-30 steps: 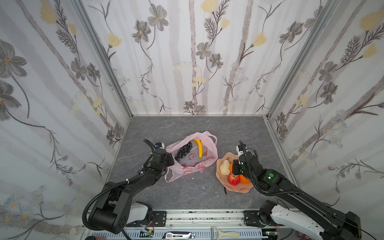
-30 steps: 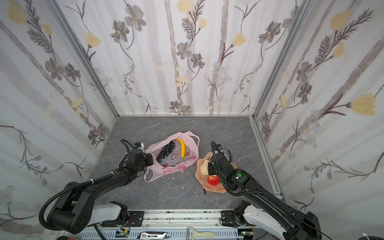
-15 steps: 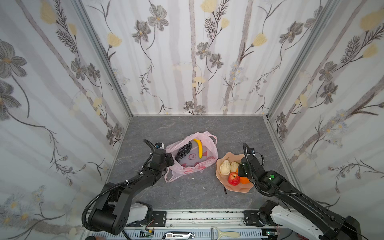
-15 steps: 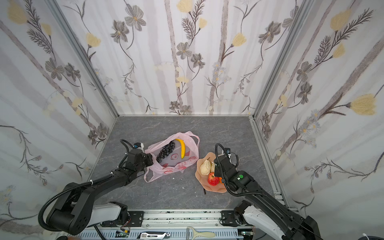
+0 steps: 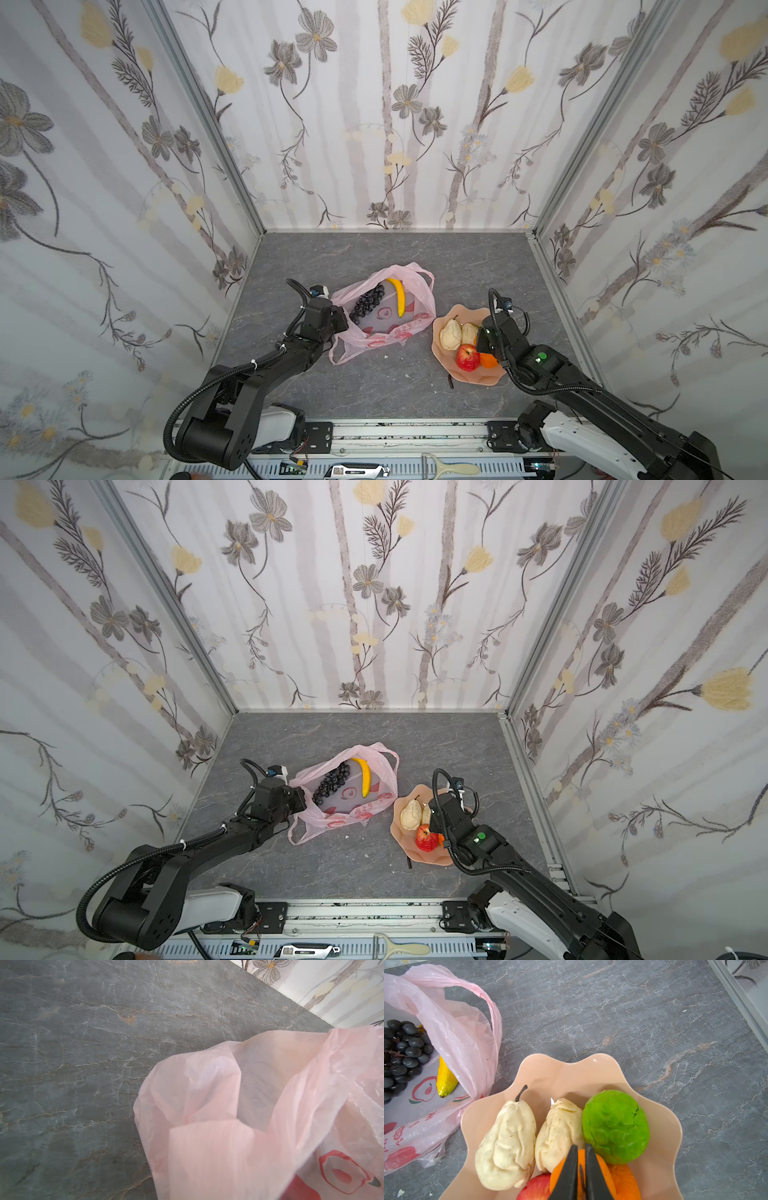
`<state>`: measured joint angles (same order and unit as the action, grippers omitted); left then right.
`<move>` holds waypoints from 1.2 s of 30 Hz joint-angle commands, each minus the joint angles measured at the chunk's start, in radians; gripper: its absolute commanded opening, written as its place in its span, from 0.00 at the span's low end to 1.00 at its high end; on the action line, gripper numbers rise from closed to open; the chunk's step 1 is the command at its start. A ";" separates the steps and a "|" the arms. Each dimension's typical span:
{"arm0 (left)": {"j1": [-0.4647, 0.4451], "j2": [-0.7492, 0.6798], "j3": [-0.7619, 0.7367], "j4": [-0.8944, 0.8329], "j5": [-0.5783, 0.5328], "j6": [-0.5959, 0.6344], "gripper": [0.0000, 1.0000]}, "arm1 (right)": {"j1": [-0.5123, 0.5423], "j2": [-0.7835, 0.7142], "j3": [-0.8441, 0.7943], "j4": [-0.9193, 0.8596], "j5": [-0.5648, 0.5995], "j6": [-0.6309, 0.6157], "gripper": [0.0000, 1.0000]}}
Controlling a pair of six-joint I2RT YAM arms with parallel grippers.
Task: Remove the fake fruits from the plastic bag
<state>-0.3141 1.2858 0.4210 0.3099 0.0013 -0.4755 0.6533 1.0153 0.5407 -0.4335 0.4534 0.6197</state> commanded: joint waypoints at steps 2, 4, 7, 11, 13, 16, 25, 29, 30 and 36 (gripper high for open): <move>0.001 -0.004 -0.002 0.032 -0.012 0.000 0.00 | 0.000 0.013 -0.005 0.052 0.023 0.009 0.18; 0.000 -0.003 -0.002 0.032 -0.016 -0.001 0.00 | -0.001 0.014 -0.005 0.052 0.021 0.008 0.21; -0.001 -0.005 -0.003 0.032 -0.015 0.001 0.00 | -0.001 0.005 -0.004 0.053 0.023 0.005 0.24; -0.001 -0.017 -0.006 0.033 -0.020 0.001 0.00 | -0.001 0.002 0.003 0.050 0.023 -0.001 0.28; -0.001 -0.021 -0.007 0.032 -0.021 0.001 0.00 | -0.001 0.001 0.006 0.047 0.025 -0.004 0.31; -0.001 -0.023 -0.009 0.032 -0.023 0.001 0.00 | -0.001 -0.002 0.007 0.045 0.024 -0.004 0.34; -0.001 -0.023 -0.011 0.032 -0.033 -0.003 0.00 | -0.004 -0.001 0.030 0.067 -0.042 -0.078 0.59; -0.006 -0.068 -0.021 0.032 -0.053 -0.001 0.00 | -0.015 0.036 0.080 0.073 -0.086 -0.150 0.69; -0.010 -0.069 -0.022 0.032 -0.058 0.001 0.00 | -0.016 0.045 0.098 0.070 -0.084 -0.161 0.69; -0.046 -0.064 -0.021 0.031 -0.094 0.008 0.00 | -0.017 0.117 0.222 0.089 -0.153 -0.202 0.70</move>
<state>-0.3504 1.2217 0.4011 0.3172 -0.0536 -0.4717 0.6365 1.1057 0.7216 -0.3920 0.3557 0.4576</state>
